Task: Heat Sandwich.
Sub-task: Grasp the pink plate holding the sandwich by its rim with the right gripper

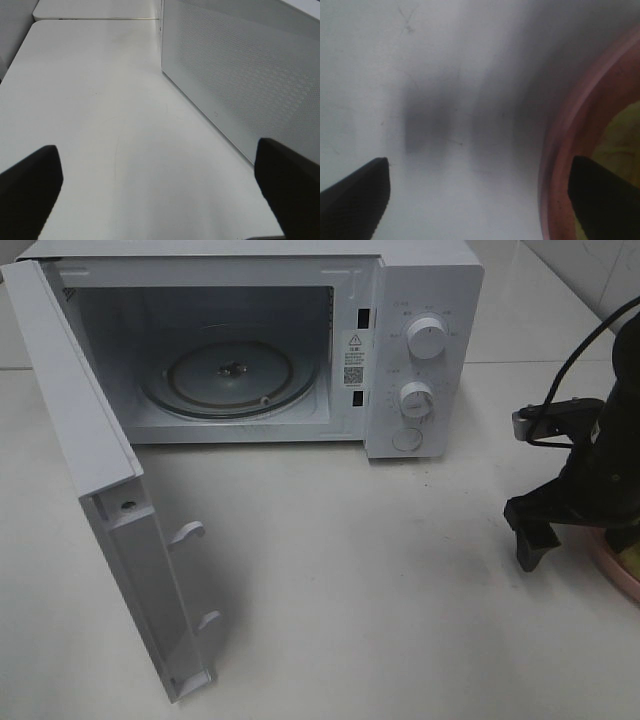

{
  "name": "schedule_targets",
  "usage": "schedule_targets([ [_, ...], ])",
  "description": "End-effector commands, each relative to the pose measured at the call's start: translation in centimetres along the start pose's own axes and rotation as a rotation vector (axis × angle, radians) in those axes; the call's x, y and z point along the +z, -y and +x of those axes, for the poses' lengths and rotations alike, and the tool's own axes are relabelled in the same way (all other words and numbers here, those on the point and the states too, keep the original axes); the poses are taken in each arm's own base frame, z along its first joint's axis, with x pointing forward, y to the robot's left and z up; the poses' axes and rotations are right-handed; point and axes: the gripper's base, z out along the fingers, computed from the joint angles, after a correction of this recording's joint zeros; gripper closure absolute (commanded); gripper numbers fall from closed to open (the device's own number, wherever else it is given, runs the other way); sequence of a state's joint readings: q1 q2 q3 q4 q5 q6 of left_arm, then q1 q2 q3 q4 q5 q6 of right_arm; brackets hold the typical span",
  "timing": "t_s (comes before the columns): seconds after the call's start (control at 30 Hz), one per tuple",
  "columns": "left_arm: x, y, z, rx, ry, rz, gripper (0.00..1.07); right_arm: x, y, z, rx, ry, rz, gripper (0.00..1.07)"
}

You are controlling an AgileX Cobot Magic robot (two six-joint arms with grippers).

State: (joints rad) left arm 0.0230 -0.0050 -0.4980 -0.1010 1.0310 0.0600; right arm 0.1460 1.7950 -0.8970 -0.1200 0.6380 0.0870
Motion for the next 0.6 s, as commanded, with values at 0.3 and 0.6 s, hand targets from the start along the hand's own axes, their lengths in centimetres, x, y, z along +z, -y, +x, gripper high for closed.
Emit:
schedule_targets([
  [0.3,-0.30,0.06,0.23,0.005,0.025,0.009,0.05,1.39,0.22,-0.34,-0.016,-0.015,0.017,0.19],
  [0.6,-0.30,0.06,0.23,0.005,0.025,0.009,0.05,1.41,0.91,-0.15,0.006,-0.037,0.094,0.64],
])
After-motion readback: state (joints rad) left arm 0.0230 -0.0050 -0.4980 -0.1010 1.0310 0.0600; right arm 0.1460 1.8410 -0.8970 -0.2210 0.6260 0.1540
